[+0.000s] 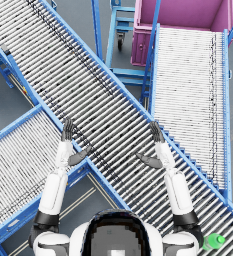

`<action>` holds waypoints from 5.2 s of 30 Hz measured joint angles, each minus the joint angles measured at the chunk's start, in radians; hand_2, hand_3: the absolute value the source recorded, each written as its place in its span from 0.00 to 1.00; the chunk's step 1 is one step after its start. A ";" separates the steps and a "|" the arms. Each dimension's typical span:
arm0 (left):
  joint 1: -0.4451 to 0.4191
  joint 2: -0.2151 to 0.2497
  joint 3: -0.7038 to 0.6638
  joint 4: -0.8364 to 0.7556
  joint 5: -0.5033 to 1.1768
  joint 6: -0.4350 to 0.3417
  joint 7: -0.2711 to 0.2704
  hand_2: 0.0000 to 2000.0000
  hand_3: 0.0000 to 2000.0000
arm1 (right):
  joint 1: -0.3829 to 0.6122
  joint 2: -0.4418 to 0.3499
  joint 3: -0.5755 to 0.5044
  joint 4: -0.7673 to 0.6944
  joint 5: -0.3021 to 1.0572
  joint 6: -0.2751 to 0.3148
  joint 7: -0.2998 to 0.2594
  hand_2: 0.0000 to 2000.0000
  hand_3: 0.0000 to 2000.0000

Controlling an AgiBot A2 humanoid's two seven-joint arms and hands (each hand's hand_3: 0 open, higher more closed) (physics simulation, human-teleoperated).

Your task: Pick up the oil and place it on the left assembly line, put the cola on the right, and keep Sprite still

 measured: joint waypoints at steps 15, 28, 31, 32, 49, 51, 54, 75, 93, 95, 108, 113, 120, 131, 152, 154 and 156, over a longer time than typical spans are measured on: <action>0.000 0.000 0.000 0.000 0.000 0.000 0.000 0.00 0.00 | 0.000 0.000 0.000 0.000 0.000 0.000 0.000 0.00 0.00; 0.000 0.000 0.000 0.000 0.000 0.000 0.000 0.00 0.00 | 0.000 0.000 0.000 0.000 0.000 0.000 0.000 0.00 0.00; 0.000 0.000 0.000 0.000 0.000 0.000 0.000 0.00 0.00 | 0.000 0.000 0.000 0.000 0.000 0.000 0.000 0.00 0.00; 0.000 0.000 0.000 0.000 0.000 0.000 0.000 0.00 0.00 | 0.000 0.000 0.000 0.000 0.000 0.000 0.000 0.00 0.00; 0.000 0.000 0.000 0.000 0.000 0.000 0.000 0.00 0.00 | 0.000 0.000 0.000 0.000 0.000 0.000 0.000 0.00 0.00; 0.000 0.000 0.000 0.000 0.000 0.000 0.000 0.00 0.00 | 0.000 0.000 0.000 0.000 0.000 0.000 0.000 0.00 0.00; 0.000 0.000 0.000 0.000 0.000 0.000 0.000 0.00 0.00 | 0.000 0.000 0.000 0.000 0.000 0.000 0.000 0.00 0.00; 0.000 0.000 0.000 0.000 0.000 0.000 0.000 0.00 0.00 | 0.000 0.000 0.000 0.000 0.000 0.000 0.000 0.00 0.00; 0.054 0.085 -0.046 -0.023 0.000 -0.101 -0.100 0.00 0.00 | 0.013 -0.065 -0.040 -0.006 0.000 -0.100 0.101 0.00 0.00; 0.064 0.094 -0.064 -0.026 0.000 -0.101 -0.100 0.00 0.00 | 0.017 -0.072 -0.055 -0.001 0.000 -0.100 0.101 0.00 0.00; 0.126 0.135 -0.187 -0.042 -0.001 -0.101 -0.101 0.00 0.00 | 0.051 -0.112 -0.162 0.018 0.000 -0.100 0.101 0.00 0.00; 0.140 0.144 -0.229 -0.042 0.132 -0.101 -0.101 0.00 0.00 | 0.056 -0.122 -0.197 0.026 0.132 -0.100 0.101 0.00 0.00; 0.156 0.149 -0.277 -0.050 0.443 -0.101 -0.101 0.00 0.00 | 0.058 -0.132 -0.242 0.039 0.444 -0.100 0.101 0.00 0.00; 0.172 0.152 -0.310 -0.049 0.725 -0.101 -0.101 0.00 0.00 | 0.072 -0.139 -0.283 0.039 0.726 -0.100 0.101 0.00 0.00; 0.164 0.157 -0.316 -0.049 0.736 -0.101 -0.101 0.00 0.00 | 0.061 -0.148 -0.294 0.033 0.737 -0.100 0.101 0.00 0.00; 0.166 0.157 -0.316 -0.048 0.736 -0.101 -0.101 0.00 0.00 | 0.061 -0.149 -0.293 0.032 0.737 -0.100 0.101 0.00 0.00; 0.167 0.157 -0.317 -0.050 0.736 -0.101 -0.101 0.00 0.00 | 0.058 -0.150 -0.295 0.034 0.737 -0.100 0.101 0.00 0.00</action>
